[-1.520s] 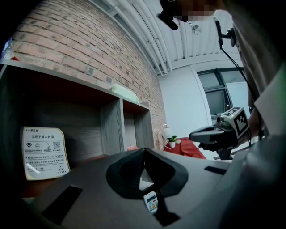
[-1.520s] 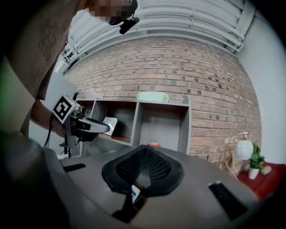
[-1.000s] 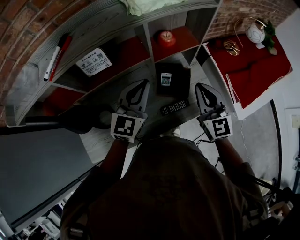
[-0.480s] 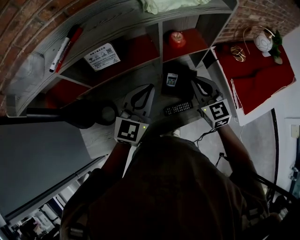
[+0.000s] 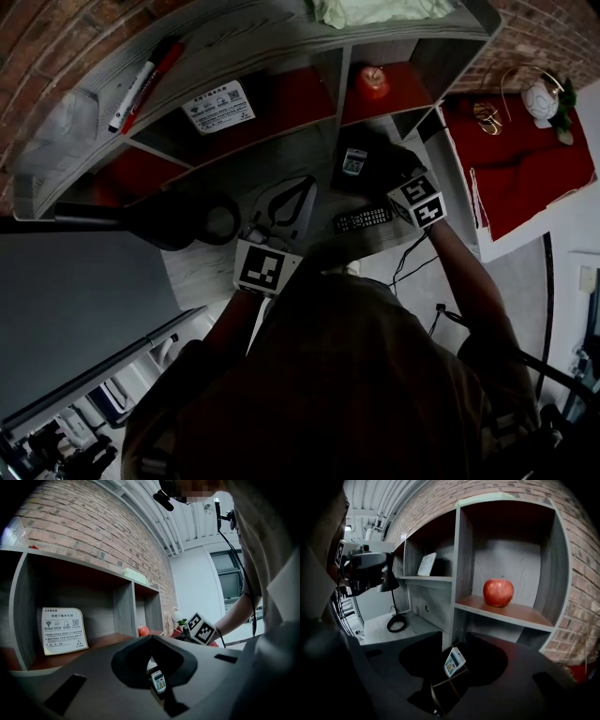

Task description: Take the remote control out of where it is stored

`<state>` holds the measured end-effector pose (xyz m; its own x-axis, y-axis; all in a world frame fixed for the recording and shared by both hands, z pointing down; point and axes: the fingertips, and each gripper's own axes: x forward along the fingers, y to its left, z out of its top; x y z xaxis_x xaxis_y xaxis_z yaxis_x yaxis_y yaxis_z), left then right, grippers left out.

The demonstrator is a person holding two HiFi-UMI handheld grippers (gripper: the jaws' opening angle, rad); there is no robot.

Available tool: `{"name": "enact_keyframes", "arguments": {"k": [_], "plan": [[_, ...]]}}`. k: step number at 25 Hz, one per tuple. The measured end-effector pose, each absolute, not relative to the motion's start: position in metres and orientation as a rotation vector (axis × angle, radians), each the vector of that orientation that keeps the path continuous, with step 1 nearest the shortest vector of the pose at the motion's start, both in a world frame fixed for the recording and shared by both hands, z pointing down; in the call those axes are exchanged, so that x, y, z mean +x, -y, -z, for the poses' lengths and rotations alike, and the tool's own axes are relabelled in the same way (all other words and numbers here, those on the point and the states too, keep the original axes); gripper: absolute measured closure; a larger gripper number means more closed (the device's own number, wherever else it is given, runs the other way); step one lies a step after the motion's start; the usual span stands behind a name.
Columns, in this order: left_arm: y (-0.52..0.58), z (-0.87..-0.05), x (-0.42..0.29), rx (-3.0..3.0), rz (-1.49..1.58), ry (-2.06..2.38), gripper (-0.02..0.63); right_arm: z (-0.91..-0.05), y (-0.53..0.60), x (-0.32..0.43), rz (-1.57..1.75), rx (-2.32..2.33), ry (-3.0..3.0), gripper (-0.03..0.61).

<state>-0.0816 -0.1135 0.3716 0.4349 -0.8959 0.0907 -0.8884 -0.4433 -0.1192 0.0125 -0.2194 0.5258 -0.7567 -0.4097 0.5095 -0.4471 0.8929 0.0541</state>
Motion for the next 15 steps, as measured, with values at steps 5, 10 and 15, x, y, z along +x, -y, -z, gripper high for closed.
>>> {"name": "enact_keyframes", "arguments": {"k": [5,10,15], "plan": [[0.111,-0.375,-0.086,-2.617,0.236,-1.644,0.601,-0.561,0.232,0.002,-0.149,0.573,2.433,0.406],[0.111,-0.378,-0.089,-2.618,0.257,-1.651,0.601,-0.604,0.241,0.002,-0.170,0.509,2.329,0.388],[0.111,-0.382,-0.092,-2.622,0.267,-1.660,0.601,-0.635,0.247,0.000,-0.167,0.453,2.259,0.373]]}}
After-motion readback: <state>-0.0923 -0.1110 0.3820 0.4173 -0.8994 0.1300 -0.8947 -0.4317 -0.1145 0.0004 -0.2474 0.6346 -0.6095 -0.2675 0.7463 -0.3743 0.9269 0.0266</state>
